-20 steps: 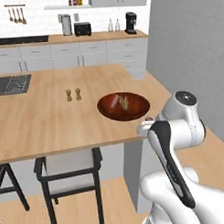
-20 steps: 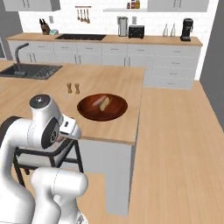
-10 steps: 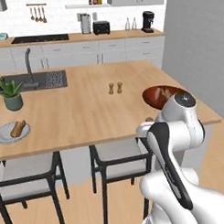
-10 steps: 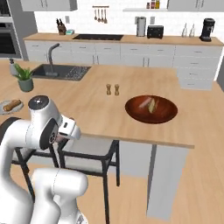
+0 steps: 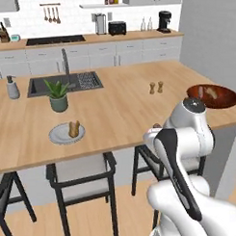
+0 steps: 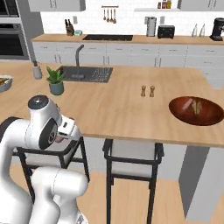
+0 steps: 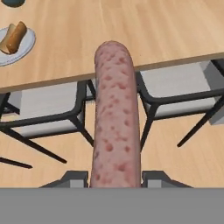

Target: Place one bun and one sausage from the bowl on each plate.

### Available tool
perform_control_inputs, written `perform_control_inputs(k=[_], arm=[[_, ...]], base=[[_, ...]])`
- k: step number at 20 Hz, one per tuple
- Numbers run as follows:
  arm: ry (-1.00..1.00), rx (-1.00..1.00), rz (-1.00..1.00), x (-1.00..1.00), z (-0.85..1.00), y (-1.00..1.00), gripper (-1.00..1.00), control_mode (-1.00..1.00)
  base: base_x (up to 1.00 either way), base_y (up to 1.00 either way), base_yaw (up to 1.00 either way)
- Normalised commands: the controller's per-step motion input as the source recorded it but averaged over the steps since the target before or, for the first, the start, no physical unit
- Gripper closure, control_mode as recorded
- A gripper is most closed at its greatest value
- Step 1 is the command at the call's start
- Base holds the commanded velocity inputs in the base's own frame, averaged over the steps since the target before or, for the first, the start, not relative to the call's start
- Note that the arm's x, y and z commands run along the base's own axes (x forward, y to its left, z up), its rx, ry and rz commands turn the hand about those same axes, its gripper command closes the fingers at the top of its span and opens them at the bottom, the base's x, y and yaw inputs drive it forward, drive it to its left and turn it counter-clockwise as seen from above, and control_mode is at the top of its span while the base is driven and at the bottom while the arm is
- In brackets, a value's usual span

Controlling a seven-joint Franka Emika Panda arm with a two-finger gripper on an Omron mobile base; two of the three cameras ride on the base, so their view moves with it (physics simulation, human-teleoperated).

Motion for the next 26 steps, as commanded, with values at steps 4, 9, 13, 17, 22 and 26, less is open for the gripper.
perform_control_inputs(k=[4, 9, 13, 17, 22, 26], arm=[[0.00, 0.00, 0.00, 0.00, 0.00, 0.00, 1.00, 1.00], [0.00, 0.00, 0.00, 0.00, 0.00, 0.00, 1.00, 1.00], [0.00, 0.00, 0.00, 0.00, 0.00, 0.00, 1.00, 1.00], [0.00, 0.00, 0.00, 0.00, 0.00, 0.00, 1.00, 1.00], [0.01, 0.00, 0.01, 0.31, 0.00, -0.01, 1.00, -1.00], [0.25, -0.05, 0.00, 0.98, 0.06, -0.10, 1.00, -1.00]], base=[[0.10, 1.00, -0.07], [0.31, 1.00, -0.05], [0.54, 0.83, -0.03], [1.00, 0.11, 0.11], [0.50, -0.01, 0.07], [0.00, 0.00, 0.00]])
